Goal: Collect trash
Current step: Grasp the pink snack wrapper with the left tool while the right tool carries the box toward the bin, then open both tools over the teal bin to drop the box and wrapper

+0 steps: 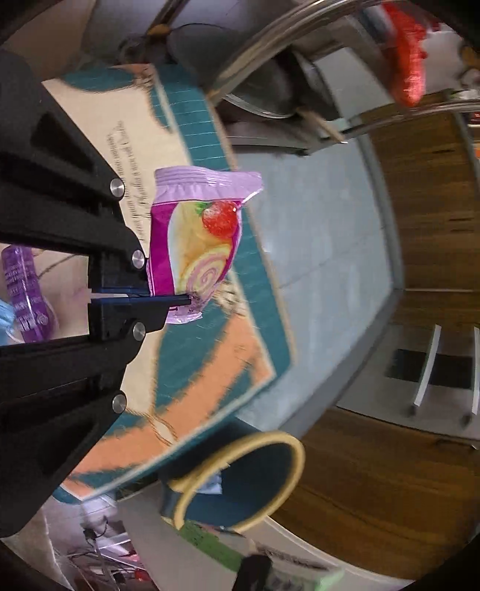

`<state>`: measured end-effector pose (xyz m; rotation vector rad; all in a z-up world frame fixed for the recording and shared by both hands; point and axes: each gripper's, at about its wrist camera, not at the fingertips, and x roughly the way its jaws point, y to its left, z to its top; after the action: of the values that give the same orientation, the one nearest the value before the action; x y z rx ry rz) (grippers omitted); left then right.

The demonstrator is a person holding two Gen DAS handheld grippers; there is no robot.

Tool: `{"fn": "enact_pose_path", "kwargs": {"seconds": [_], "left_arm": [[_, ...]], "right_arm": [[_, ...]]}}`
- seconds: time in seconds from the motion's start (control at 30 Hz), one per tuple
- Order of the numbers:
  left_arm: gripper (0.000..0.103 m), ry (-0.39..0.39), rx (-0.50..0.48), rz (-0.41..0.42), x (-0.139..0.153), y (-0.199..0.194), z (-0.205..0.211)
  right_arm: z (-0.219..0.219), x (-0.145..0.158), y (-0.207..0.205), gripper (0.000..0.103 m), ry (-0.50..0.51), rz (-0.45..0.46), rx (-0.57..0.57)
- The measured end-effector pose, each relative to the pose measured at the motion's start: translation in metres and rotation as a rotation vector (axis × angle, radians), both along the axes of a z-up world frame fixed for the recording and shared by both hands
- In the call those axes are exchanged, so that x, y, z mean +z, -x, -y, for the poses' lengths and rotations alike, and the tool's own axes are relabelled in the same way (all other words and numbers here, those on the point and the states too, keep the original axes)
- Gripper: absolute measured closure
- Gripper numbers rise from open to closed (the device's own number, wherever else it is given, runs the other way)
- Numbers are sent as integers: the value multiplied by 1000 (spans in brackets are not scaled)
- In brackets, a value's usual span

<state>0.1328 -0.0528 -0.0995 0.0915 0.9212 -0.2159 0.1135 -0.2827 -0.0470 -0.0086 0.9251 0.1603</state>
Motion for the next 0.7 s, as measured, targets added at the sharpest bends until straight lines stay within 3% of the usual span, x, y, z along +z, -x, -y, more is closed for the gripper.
{"fn": "enact_pose_path", "kwargs": {"seconds": [0.17, 0.37, 0.7], "left_arm": [[103, 9, -54, 76, 27, 2, 23], [103, 22, -131, 112, 41, 10, 57], [103, 59, -296, 128, 35, 13, 132]], "right_arm": [[33, 12, -2, 25, 0, 33, -80], [79, 21, -3, 25, -7, 56, -197], [121, -3, -15, 25, 10, 5, -289]]}}
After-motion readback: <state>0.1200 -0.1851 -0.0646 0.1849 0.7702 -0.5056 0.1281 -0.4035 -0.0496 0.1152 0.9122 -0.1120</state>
